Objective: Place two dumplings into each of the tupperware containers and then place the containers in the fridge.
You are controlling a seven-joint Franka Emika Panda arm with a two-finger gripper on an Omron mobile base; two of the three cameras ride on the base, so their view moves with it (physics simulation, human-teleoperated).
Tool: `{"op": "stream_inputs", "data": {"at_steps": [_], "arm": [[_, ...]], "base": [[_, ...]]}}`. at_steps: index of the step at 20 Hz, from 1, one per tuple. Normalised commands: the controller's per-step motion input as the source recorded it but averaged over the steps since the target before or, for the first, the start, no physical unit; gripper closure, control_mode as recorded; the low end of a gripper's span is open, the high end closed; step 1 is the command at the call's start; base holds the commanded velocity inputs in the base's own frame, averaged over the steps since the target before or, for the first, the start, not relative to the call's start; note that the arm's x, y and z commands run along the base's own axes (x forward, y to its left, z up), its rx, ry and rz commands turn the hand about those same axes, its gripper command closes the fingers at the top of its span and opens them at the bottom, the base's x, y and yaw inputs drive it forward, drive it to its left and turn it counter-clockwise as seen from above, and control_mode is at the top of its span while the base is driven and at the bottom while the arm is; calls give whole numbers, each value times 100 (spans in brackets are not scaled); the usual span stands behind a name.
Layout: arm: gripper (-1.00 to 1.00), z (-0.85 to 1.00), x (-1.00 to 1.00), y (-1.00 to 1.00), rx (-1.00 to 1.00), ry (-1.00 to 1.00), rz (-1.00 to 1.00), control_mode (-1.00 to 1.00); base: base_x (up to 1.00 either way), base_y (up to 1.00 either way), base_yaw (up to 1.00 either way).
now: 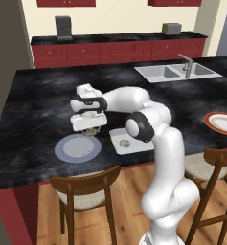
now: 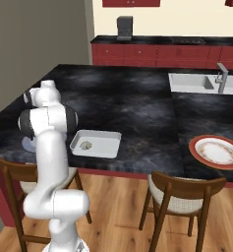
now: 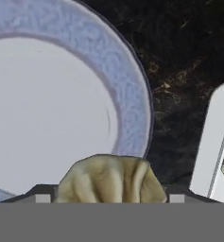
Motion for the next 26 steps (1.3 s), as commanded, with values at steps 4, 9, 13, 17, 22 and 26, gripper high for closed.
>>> {"op": "stream_inputs", "data": {"at_steps": [4,9,13,17,22,26], "arm": [[100,2,0,-100,0,0,-4,-100],[100,-10,5,-100,1,0,-4,-100],[100,-19,9,-100,0,0,-3,-100],[100,-23,18,-89,1,0,-6,-100],[100,-27,7,-56,1,0,-5,-100],[100,-31,16,-12,1,0,-2,-100]], "base": [[0,0,0],[0,0,0],[0,0,0],[0,0,0],[0,0,0],[0,0,0]]}}
